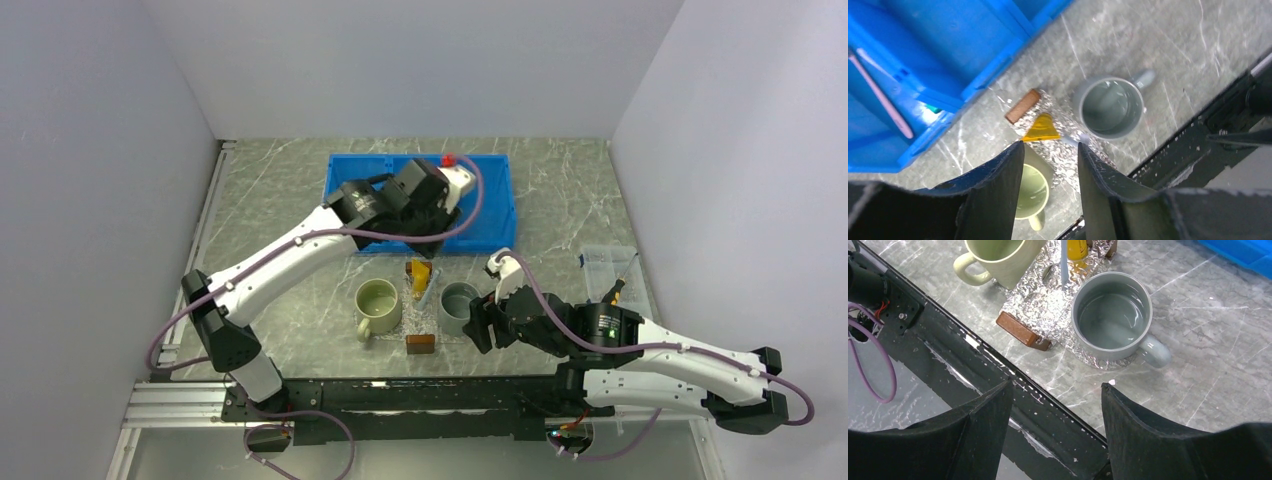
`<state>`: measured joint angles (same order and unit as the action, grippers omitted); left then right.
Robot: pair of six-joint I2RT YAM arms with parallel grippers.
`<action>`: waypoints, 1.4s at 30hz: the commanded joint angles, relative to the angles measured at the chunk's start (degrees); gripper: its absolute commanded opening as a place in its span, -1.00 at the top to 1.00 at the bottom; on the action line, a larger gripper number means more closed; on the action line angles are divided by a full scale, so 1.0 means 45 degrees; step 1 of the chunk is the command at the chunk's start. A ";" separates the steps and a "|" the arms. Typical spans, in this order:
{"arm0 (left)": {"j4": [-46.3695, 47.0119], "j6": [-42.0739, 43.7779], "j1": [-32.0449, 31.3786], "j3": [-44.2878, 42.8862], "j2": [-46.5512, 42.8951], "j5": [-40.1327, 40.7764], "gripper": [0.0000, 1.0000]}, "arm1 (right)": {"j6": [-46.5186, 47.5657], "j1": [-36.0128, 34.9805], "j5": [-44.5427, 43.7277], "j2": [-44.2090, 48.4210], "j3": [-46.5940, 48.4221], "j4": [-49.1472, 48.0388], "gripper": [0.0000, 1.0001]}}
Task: Prepare toiletry sets of a toothbrush and toothpaste on the tray
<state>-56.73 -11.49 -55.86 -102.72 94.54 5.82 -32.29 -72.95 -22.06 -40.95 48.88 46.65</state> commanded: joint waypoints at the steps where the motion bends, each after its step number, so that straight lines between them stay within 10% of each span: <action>1: -0.0104 0.0261 0.1290 -0.0887 -0.0891 -0.0097 0.00 | 0.0202 0.0012 -0.0214 -0.0030 0.0624 -0.0323 -0.34; 23: 0.1804 0.0818 0.7021 -0.0302 0.0765 0.0138 -0.74 | 0.0064 0.0002 -0.0084 0.0546 0.0833 0.0101 -0.35; 42: 0.2712 0.0112 0.8096 -0.0326 0.4605 -0.0542 0.01 | -0.0270 0.0000 -0.0145 0.1203 0.0453 0.0322 -0.33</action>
<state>-46.26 -10.09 -19.66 -102.74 112.68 3.46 -32.62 -72.95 -22.04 -36.60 50.74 47.62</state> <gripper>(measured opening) 0.521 0.667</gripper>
